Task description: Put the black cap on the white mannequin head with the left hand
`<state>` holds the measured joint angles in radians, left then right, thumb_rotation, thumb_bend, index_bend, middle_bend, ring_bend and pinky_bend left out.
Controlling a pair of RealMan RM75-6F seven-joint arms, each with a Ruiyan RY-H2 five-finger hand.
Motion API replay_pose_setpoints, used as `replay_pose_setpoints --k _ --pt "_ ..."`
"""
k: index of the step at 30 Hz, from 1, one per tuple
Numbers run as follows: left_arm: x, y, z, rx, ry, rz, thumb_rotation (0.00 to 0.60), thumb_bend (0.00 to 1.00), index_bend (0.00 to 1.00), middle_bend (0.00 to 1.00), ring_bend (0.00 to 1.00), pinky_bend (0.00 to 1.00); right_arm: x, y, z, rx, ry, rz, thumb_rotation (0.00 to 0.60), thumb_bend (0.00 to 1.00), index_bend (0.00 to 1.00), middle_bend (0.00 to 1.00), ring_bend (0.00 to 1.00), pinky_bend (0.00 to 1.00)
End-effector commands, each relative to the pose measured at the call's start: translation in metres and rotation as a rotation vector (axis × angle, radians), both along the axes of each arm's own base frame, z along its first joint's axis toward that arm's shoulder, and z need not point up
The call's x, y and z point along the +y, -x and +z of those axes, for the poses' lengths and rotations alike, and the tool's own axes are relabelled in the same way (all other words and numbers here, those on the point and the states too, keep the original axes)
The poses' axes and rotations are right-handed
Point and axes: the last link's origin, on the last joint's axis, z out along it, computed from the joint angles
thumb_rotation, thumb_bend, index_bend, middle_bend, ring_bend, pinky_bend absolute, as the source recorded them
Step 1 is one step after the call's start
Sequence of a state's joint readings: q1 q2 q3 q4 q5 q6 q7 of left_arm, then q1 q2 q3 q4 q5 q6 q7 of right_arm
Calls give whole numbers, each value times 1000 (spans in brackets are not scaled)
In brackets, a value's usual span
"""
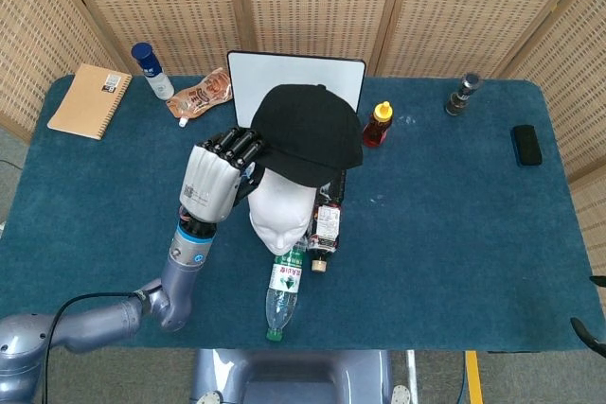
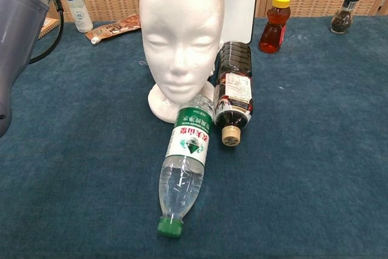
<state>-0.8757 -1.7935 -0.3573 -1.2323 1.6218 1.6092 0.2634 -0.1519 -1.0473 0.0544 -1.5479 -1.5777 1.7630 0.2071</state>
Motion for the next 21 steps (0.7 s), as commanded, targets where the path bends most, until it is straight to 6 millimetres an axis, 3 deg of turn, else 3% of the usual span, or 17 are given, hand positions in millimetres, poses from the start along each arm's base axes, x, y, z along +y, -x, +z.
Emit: replay_pose_setpoints --k 1,21 --pt "-7 7 1 18 -7 -13 600 589 779 519 455 757 0 0 -1 -1 -2 0 600 198 319 368 325 318" --pt "-41 51 -3 131 -37 -28 600 571 779 518 455 742 -2 2 -2 -4 -10 -5 600 198 319 368 325 319"
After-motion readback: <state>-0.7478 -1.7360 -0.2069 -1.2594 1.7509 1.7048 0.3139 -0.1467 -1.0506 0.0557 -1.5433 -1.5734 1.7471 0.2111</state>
